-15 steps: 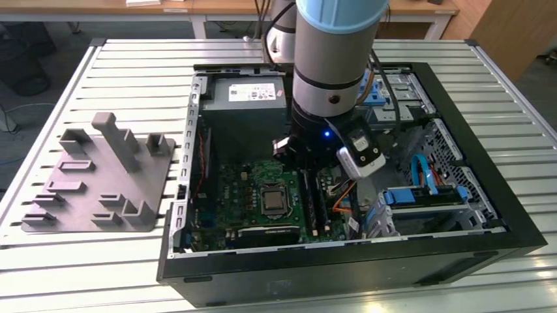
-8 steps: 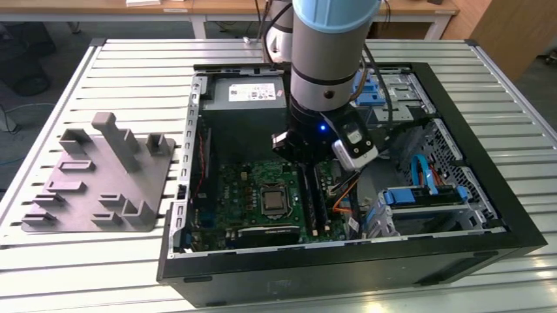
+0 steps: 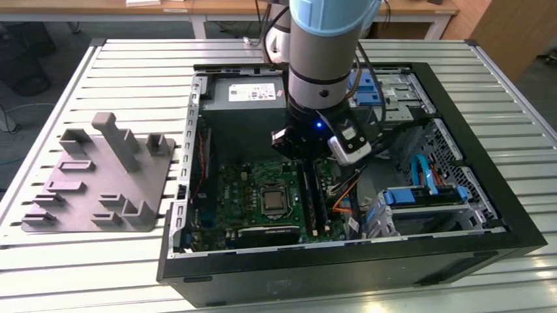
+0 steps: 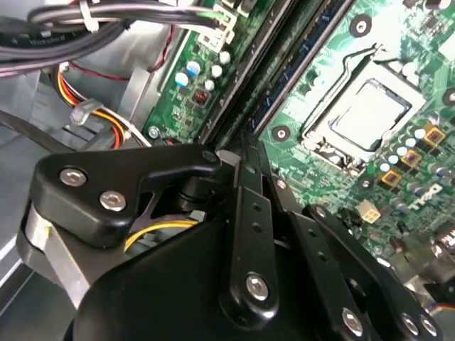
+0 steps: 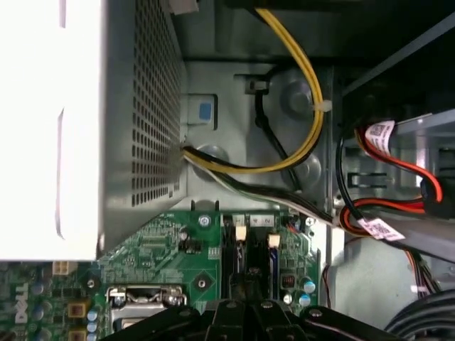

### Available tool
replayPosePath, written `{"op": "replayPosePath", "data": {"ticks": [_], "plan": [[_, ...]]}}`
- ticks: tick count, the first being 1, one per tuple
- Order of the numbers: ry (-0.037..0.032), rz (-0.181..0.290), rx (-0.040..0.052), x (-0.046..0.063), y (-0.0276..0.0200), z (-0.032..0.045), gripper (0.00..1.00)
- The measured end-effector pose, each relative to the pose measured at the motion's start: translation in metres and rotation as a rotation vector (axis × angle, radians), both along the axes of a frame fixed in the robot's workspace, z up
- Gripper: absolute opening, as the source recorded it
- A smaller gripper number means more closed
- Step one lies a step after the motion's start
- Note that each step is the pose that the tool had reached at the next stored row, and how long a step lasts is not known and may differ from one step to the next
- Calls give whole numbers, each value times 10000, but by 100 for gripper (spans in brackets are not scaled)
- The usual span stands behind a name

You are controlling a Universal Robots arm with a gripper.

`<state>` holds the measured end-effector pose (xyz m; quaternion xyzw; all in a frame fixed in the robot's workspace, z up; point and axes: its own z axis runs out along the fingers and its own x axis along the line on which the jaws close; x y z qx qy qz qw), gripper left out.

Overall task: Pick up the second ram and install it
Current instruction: 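Press down the second ram until it locks into place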

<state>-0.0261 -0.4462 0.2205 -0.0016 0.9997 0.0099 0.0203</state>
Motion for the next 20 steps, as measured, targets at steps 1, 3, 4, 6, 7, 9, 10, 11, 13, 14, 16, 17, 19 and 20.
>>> {"op": "replayPosePath", "data": {"ticks": [1,3,4,6,7,9,10,11,13,14,16,17,19,20], "plan": [[2,0,-7,0,-1,-10,10],[2,-1,-5,-1,0,-31,10],[1,-1,-4,-1,0,-38,10],[0,-1,0,-1,0,-44,10],[-2,-1,2,-1,1,-43,10],[-14,0,36,1,5,-8,10],[-8,0,21,0,3,35,10],[-4,0,9,-1,2,75,10],[-3,0,8,-1,-11,88,10],[-2,1,5,-1,-43,89,10],[-3,0,5,-1,-122,88,10],[-2,1,-5,-1,-161,87,10],[-2,0,-25,-1,-240,82,10],[2,0,-43,-1,-276,78,10]]}}
